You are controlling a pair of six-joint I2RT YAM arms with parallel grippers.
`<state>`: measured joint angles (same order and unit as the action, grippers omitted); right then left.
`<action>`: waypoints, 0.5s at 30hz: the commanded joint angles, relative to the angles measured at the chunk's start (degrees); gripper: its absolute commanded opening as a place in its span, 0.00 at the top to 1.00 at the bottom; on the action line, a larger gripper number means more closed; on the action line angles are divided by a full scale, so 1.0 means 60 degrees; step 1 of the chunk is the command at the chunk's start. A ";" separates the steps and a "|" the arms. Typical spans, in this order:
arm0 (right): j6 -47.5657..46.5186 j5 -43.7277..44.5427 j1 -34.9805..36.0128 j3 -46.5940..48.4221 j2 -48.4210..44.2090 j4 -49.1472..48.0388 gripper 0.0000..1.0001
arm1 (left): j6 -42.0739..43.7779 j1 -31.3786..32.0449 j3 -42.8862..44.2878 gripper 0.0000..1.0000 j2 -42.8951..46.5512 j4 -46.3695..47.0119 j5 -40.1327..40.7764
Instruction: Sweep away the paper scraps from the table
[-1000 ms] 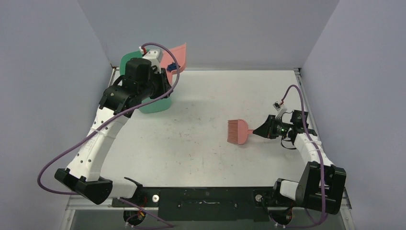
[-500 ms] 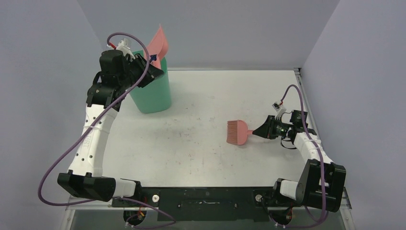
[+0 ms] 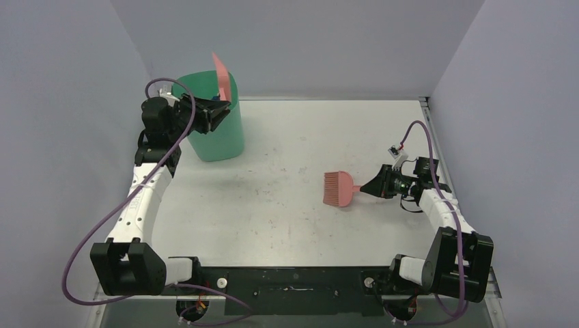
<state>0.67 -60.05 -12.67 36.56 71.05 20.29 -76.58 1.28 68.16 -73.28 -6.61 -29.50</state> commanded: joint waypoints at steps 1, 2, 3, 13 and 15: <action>-0.0287 -0.0318 0.0075 0.0367 0.0054 -0.0211 0.95 | -0.1487 -0.0109 -0.0077 1.00 0.0757 0.2692 -0.0393; -0.0285 -0.0318 0.0075 0.0375 0.0054 -0.0205 0.95 | -0.1426 -0.0112 -0.0104 1.00 0.0794 0.2656 -0.0364; -0.0287 -0.0329 0.0075 0.0368 0.0066 -0.0204 0.95 | -0.1369 -0.0127 -0.0120 1.00 0.0797 0.2604 -0.0345; -0.0316 -0.0304 0.0060 0.0383 -0.0030 -0.0174 0.95 | -0.1609 -0.0165 -0.0392 1.00 0.0694 0.2861 -0.0494; -0.0316 -0.0290 0.0058 0.0382 -0.0048 -0.0167 0.95 | -0.1571 -0.0159 -0.0352 1.00 0.0674 0.2896 -0.0552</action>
<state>0.54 -60.05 -12.67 36.62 71.07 20.38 -85.43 0.69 65.69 -69.67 5.63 -31.51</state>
